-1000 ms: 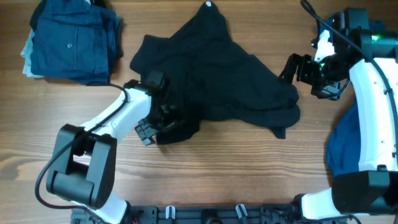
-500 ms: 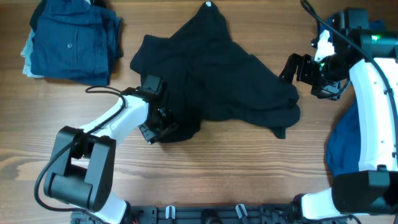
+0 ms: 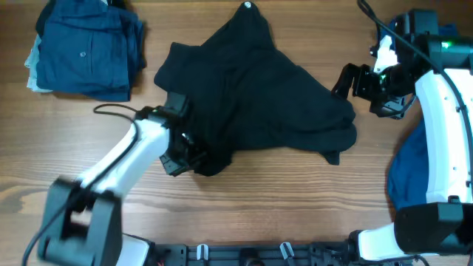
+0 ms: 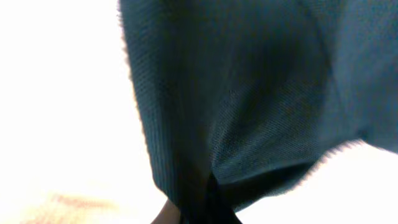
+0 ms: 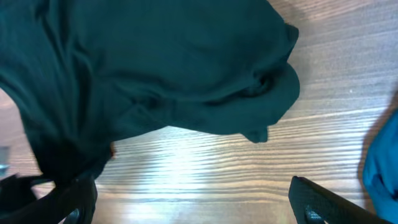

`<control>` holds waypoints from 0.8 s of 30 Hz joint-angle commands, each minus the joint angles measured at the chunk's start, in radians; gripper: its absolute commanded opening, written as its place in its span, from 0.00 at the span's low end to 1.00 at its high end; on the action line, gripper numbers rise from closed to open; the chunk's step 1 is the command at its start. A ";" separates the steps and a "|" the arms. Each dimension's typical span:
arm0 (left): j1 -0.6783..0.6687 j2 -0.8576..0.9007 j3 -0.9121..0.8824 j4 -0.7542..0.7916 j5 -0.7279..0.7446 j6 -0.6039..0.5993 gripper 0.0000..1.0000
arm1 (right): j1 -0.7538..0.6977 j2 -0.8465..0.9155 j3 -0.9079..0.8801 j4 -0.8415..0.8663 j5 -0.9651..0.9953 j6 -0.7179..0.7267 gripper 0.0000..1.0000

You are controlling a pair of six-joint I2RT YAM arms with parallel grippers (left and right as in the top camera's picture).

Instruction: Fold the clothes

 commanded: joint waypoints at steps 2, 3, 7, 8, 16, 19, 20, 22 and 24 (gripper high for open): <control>0.069 -0.206 -0.006 -0.067 -0.053 -0.002 0.04 | 0.003 -0.010 0.000 -0.047 0.006 0.003 0.99; 0.092 -0.242 -0.006 -0.083 -0.075 -0.002 0.04 | 0.003 -0.010 -0.002 -0.061 0.011 0.008 0.97; 0.171 -0.314 -0.006 -0.117 -0.098 0.010 0.04 | 0.003 -0.013 -0.043 -0.078 0.014 0.062 0.89; 0.179 -0.315 -0.006 -0.120 -0.099 0.010 0.04 | 0.003 -0.014 -0.066 -0.072 0.013 0.077 0.89; 0.180 -0.314 -0.007 -0.121 -0.132 0.010 0.04 | 0.003 -0.127 -0.443 0.144 0.012 0.304 0.88; 0.180 -0.314 -0.007 -0.121 -0.132 0.010 0.05 | 0.003 -0.154 -0.545 0.225 0.004 0.307 0.88; 0.180 -0.314 -0.007 -0.120 -0.131 0.010 0.05 | 0.003 -0.153 -0.568 0.245 0.000 0.306 0.88; 0.180 -0.314 -0.007 -0.120 -0.131 0.010 0.05 | 0.003 -0.153 -0.625 0.301 -0.003 0.332 0.88; 0.180 -0.314 -0.007 -0.123 -0.131 0.010 0.05 | 0.003 -0.153 -0.682 0.365 -0.010 0.375 0.87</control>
